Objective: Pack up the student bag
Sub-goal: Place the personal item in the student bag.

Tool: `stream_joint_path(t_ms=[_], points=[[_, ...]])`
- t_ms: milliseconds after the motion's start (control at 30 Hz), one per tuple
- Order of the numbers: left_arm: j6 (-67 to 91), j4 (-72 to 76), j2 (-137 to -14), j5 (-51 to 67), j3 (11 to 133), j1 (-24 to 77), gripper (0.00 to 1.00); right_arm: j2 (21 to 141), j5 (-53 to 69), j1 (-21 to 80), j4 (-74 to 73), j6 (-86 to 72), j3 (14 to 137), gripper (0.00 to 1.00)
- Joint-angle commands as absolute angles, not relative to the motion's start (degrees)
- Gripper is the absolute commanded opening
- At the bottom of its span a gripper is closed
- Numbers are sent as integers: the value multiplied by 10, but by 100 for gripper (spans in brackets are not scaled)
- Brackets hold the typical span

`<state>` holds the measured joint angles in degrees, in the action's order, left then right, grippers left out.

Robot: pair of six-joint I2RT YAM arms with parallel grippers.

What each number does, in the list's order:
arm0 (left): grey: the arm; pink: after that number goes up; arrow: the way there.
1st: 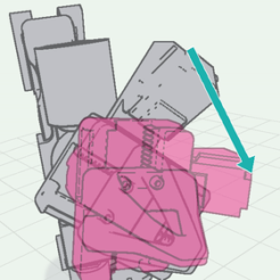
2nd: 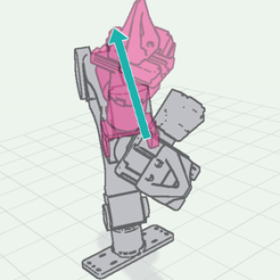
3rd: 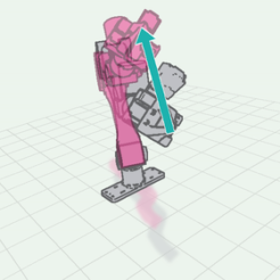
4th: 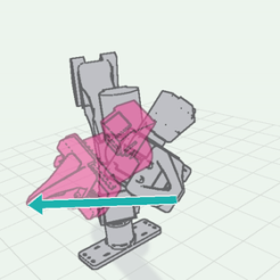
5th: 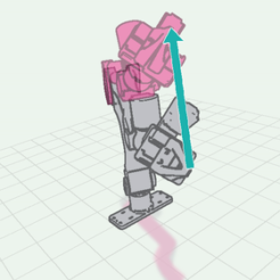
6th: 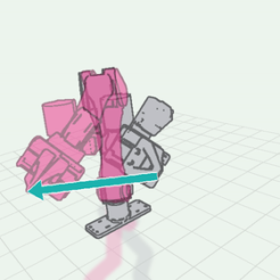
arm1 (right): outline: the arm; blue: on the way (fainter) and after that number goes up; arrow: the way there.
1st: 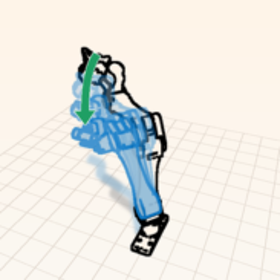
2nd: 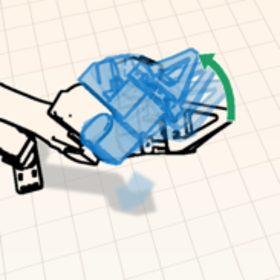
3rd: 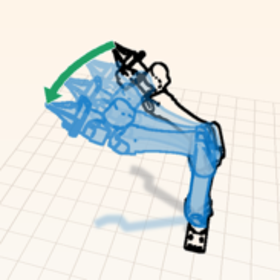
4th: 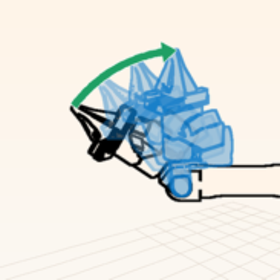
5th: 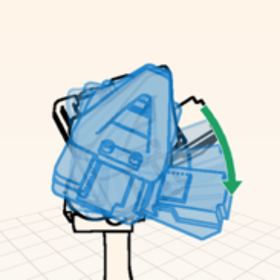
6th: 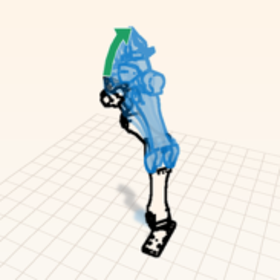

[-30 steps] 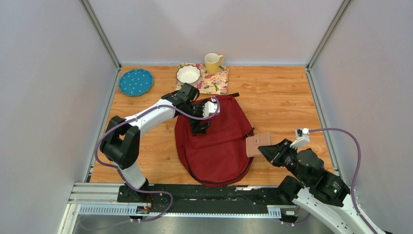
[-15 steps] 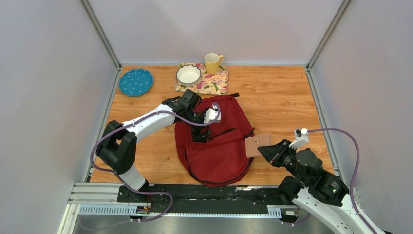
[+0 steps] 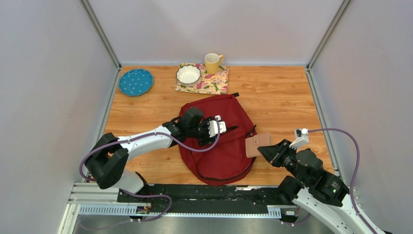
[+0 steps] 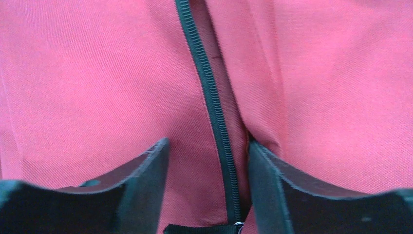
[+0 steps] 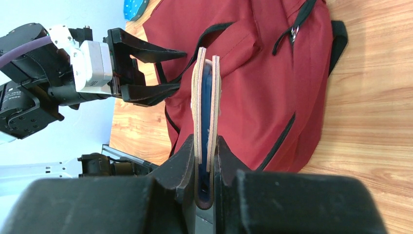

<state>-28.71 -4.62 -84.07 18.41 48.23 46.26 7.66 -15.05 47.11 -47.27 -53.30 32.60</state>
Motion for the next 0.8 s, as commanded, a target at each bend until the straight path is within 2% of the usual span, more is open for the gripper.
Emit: stream_joint_path(t_ms=[0,133,300,467,533,667,700,733,767], points=[[-227,-3,-860,94,468,467,54,66,-155,473,-446,-537,325,0],[-225,13,-846,85,466,466,39,65,-157,472,-451,-536,325,0],[-220,5,-830,80,468,466,33,67,-159,473,-449,-537,325,0],[-203,3,-809,79,476,467,9,69,-154,473,-444,-540,320,0],[-201,3,-803,73,480,466,4,71,-153,473,-440,-540,319,0],[-205,-12,-804,63,489,466,3,74,-153,472,-439,-540,320,0],[-207,-15,-805,62,490,467,10,74,-153,473,-439,-539,320,0],[-207,-15,-806,61,490,466,21,74,-152,473,-439,-539,320,0],[-207,-15,-807,61,489,467,37,73,-151,473,-439,-539,319,0]])
